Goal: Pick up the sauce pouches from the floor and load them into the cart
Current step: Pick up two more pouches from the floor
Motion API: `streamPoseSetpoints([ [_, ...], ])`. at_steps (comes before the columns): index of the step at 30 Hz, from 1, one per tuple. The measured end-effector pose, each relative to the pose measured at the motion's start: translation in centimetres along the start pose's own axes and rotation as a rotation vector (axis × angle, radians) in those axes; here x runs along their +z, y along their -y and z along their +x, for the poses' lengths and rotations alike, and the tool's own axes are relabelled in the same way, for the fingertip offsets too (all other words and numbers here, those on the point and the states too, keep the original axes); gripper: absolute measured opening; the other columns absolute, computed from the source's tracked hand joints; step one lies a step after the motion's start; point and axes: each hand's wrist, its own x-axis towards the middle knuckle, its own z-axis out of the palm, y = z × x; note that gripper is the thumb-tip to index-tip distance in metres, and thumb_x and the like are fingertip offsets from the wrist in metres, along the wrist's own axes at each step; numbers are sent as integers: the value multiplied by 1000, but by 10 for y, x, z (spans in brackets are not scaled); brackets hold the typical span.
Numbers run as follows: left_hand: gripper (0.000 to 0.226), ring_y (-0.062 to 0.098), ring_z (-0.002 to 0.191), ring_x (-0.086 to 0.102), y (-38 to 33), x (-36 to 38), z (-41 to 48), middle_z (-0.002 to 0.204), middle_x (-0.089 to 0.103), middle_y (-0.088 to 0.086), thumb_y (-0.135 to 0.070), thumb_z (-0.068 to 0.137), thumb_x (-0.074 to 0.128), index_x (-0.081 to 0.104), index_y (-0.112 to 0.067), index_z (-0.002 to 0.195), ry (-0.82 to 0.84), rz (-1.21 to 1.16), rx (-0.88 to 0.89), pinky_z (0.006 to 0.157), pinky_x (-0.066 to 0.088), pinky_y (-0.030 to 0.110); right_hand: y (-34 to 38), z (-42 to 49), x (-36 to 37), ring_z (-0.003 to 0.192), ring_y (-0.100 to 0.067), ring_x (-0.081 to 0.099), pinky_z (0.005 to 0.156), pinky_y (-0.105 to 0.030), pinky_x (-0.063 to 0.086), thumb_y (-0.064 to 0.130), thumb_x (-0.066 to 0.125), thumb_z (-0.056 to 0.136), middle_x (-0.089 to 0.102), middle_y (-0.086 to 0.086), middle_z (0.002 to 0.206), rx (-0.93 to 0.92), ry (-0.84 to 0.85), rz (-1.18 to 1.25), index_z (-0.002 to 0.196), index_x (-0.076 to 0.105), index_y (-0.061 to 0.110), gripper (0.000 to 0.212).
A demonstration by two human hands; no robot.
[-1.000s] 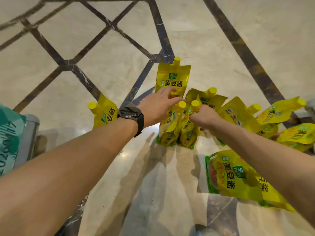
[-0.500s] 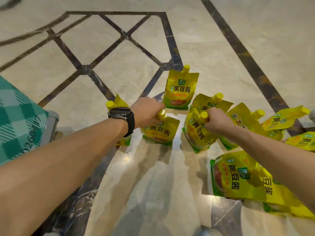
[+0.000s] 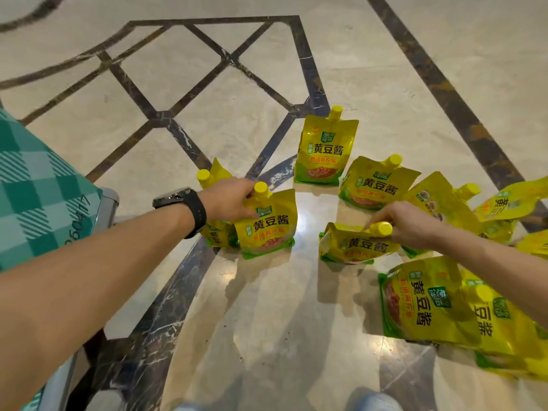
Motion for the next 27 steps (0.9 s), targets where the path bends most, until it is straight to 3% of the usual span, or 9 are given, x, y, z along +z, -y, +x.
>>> streamPoseSetpoints([
  [2,29,28,96,62,-2,11,2,104,68,8,-34,91,71,65,-11,108,3,4,11,74,44,32,2,2,3,82,-21,67,70,-36,52,26,79,80,75,-2,88,-15,-14,-19,89,78,15,14],
  [6,22,22,102,64,-10,5,3,112,72,0,-32,92,71,72,-20,110,-15,-32,115,83,49,33,21,13,-9,79,-23,61,60,-30,40,21,75,84,69,-5,83,-65,-18,-39,90,74,6,15],
  [11,15,21,94,65,-16,16,5,103,72,-3,-37,90,71,69,-22,93,104,25,120,74,49,32,38,22,3,80,-25,64,64,-32,48,24,75,84,70,-8,85,-71,52,4,84,70,9,16],
  [13,21,23,93,65,-12,20,6,102,72,1,-38,90,71,72,-19,99,84,-15,67,74,50,35,35,21,8,78,-23,64,60,-30,49,25,76,83,69,-4,82,-28,38,87,80,70,12,14],
  [16,19,22,93,67,-7,23,5,98,73,2,-35,89,73,74,-19,100,-41,-356,-124,77,54,37,25,18,11,85,-21,65,72,-38,55,28,80,78,73,-3,89,73,-104,289,92,78,17,18],
  [19,17,20,99,68,-10,29,0,106,73,6,-19,85,79,74,-18,101,-41,-756,-337,91,56,39,17,17,18,93,-18,64,72,-30,52,16,82,75,71,0,96,201,-224,665,91,77,19,18],
  [23,39,21,109,65,-15,49,-14,115,69,2,-3,74,85,70,-14,108,20,-855,-354,93,55,36,12,15,35,109,-23,62,91,-39,52,6,83,71,70,-2,114,286,-256,1020,95,76,15,26],
  [25,36,19,104,67,-22,65,-22,108,72,2,-2,73,85,71,-14,104,-93,-974,-364,85,54,29,11,15,45,109,-24,64,99,-45,49,7,80,74,72,-4,111,297,-197,1052,103,75,13,30],
  [27,34,18,103,69,-27,76,-28,105,75,1,-9,73,86,73,-16,104,-212,-1103,-344,89,56,33,9,18,52,109,-23,64,104,-48,45,7,78,77,74,-3,109,293,-136,1056,109,73,14,33],
])
